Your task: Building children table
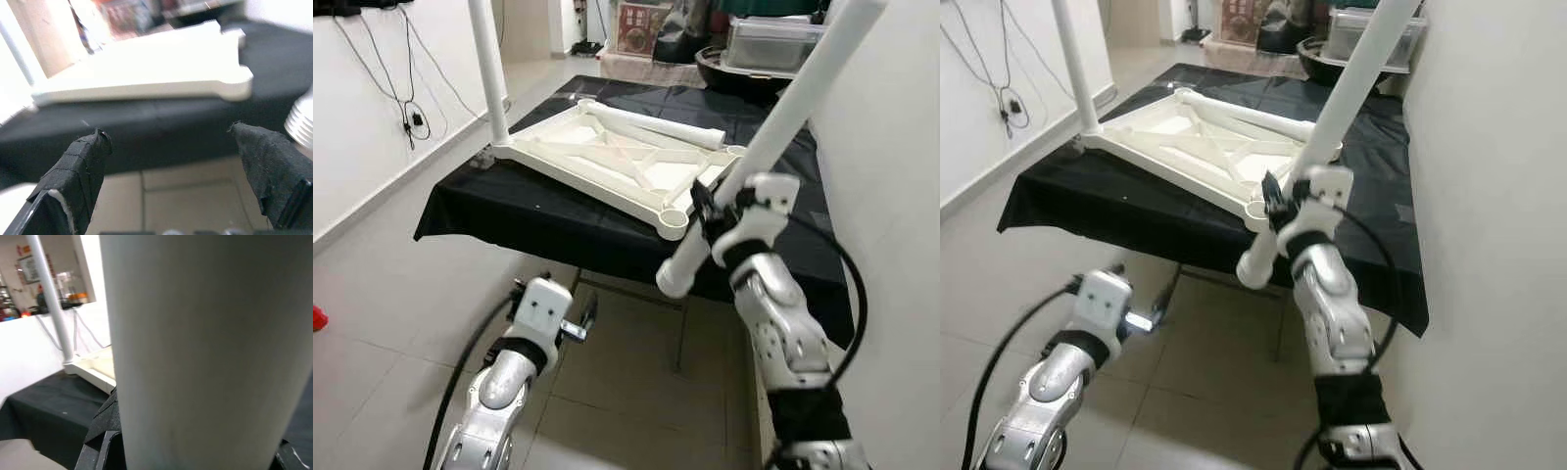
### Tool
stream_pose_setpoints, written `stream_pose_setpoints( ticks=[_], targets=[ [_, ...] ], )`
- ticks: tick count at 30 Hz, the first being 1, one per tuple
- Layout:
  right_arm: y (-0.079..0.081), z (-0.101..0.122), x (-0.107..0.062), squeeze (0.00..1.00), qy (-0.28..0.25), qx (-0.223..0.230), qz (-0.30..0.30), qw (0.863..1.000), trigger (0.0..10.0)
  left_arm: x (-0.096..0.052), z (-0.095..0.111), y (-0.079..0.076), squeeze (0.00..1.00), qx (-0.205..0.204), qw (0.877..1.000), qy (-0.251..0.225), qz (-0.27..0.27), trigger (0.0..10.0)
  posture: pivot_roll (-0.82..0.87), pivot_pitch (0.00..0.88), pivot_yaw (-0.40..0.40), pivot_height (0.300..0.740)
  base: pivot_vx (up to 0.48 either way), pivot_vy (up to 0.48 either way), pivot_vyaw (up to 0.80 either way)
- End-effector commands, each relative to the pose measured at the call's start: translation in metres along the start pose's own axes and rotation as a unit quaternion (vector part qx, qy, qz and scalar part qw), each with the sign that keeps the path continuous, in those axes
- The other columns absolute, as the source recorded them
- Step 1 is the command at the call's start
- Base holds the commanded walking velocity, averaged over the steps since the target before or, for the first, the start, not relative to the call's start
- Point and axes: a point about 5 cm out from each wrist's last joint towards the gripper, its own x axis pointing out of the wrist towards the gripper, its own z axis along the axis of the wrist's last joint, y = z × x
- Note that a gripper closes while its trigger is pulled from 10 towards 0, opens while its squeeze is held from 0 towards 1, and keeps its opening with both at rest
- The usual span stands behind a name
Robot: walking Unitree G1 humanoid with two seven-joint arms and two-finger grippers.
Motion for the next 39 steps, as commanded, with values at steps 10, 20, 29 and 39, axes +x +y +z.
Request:
stream_pose_setpoints(
  ticks=[10, 20, 29, 39],
  targets=[
    [0.002, 0.010, 0.003, 0.00, -0.032, 0.005, -0.016, 0.999, 10.0, 0.002, 0.014, 0.014, 0.00, 0.018, 0.998, -0.018, 0.054, 10.0, 0.07, 0.046, -0.048, 0.740, 0.337, 0.000, 0.00],
    [0.006, 0.007, 0.004, 0.00, -0.028, 0.005, -0.006, 1.000, 10.0, 0.000, 0.012, 0.014, 0.00, 0.010, 0.998, -0.010, 0.059, 10.0, 0.07, 0.047, -0.053, 0.740, 0.384, 0.000, 0.00],
    [0.008, 0.008, 0.005, 0.00, -0.034, 0.011, -0.002, 0.999, 10.0, -0.001, 0.012, 0.013, 0.00, 0.020, 0.998, -0.010, 0.059, 10.0, 0.07, 0.039, -0.055, 0.740, 0.383, 0.000, 0.00],
    [0.000, 0.018, 0.008, 0.00, -0.054, 0.017, -0.013, 0.998, 10.0, 0.001, 0.015, 0.012, 0.00, 0.011, 0.998, -0.016, 0.055, 10.0, 0.07, 0.032, -0.053, 0.740, 0.229, 0.000, 0.00]
  ],
)
